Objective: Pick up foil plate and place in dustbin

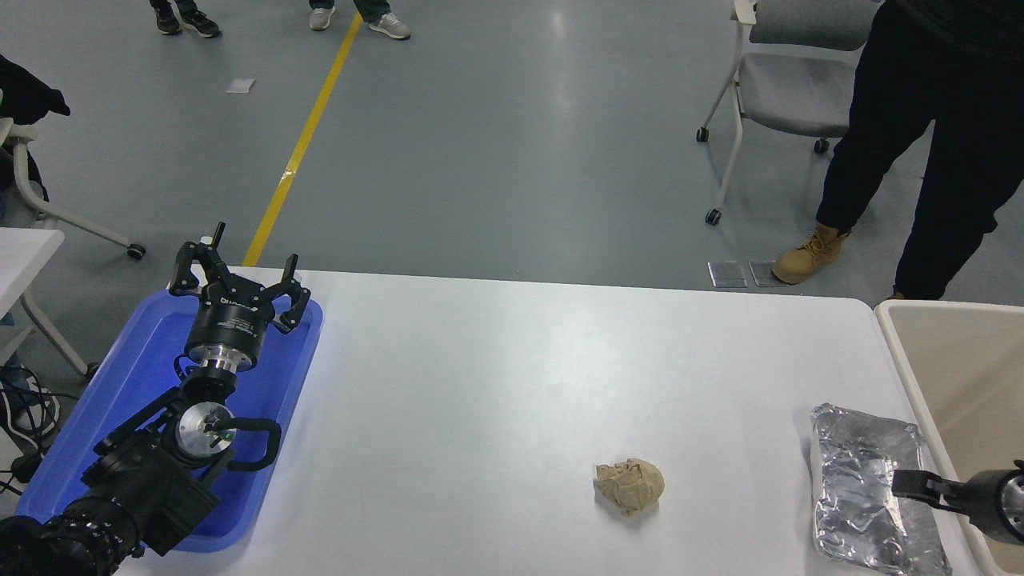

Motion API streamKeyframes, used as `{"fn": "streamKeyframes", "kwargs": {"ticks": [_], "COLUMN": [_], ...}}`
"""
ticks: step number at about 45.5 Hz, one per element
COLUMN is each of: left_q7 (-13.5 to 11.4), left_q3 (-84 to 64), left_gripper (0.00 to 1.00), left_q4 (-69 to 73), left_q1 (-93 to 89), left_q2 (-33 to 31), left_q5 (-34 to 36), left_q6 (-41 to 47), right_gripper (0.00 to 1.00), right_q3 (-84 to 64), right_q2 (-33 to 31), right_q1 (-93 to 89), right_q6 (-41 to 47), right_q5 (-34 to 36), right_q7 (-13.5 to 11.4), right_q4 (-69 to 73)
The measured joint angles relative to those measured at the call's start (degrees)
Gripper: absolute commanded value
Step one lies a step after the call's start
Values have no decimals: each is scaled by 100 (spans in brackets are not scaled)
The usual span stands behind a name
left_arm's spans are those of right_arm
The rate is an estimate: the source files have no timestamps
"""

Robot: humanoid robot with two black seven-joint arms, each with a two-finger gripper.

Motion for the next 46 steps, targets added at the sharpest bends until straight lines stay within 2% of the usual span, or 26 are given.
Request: {"fn": "streamKeyframes", "kwargs": {"ticks": [5,8,12,15,24,46], "left_q7": [0,0,0,0,0,0], "left_q3": [0,0,0,0,0,0], "left_gripper": [100,100,100,100,100,100], "left_q4": [0,0,0,0,0,0], "left_q1": [0,0,0,0,0,0], "left_q2": [0,0,0,0,0,0], "left_q5": [0,0,0,0,0,0], "left_q6": [0,0,0,0,0,0], "right_gripper": [73,59,49,35,1,0], "right_q3": [1,1,1,1,2,2], "right_q2": [38,66,98,117,215,230], "right_q1": [-22,-33,-44,-51,-91,-147], "right_q6": [-50,-79,-109,-122,-148,-170], "right_q5": [-136,-204,-269,-299,-372,-547], "right_q7": [1,3,11,15,27,80], "right_q4": [-17,-19,-19,-19,-14,-28]}}
